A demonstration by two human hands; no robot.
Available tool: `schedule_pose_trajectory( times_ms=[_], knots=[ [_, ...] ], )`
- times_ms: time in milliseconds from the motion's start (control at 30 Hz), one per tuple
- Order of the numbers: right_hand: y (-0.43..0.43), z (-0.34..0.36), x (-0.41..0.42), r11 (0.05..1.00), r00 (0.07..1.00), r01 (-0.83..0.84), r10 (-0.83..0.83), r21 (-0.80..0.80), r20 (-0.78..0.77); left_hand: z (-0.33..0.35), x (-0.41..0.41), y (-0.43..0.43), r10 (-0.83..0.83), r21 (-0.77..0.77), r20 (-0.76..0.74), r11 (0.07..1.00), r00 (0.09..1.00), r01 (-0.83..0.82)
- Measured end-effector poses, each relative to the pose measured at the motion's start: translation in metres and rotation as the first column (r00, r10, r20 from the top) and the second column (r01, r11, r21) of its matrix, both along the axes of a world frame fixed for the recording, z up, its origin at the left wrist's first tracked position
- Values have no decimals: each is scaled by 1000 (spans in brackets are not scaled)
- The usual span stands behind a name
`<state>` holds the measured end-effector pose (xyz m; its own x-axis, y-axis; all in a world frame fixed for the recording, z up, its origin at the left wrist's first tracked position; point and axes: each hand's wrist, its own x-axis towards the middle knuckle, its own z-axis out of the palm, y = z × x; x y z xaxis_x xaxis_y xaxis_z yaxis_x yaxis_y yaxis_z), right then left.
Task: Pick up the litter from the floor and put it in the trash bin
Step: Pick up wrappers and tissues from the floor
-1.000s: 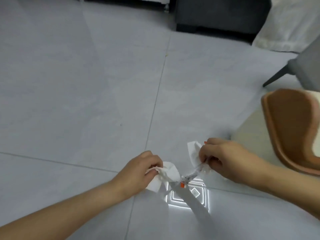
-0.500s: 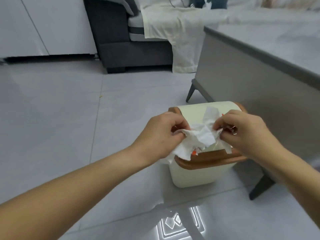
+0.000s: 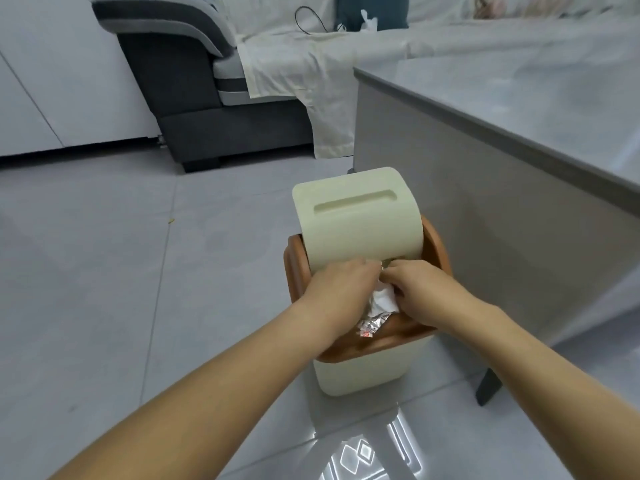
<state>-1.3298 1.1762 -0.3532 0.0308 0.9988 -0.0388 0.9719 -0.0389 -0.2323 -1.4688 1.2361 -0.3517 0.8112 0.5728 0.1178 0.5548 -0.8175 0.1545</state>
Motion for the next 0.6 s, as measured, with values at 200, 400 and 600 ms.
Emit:
schedule_pose_trajectory(
  times_ms=[200,400,600],
  knots=[
    [9,-2,4,971,1000,8,-7,-237,6,-12,2,0,-13,72,-162,997,987,25],
    [3,13,-1,977,998,50,-43,-209,35,9,-15,-6,-70,127,-26,989,997,73],
    [-13,22,-20,989,1000,-10,8,-146,-14,11,-46,-18,-97,176,-4,980,995,96]
  ],
)
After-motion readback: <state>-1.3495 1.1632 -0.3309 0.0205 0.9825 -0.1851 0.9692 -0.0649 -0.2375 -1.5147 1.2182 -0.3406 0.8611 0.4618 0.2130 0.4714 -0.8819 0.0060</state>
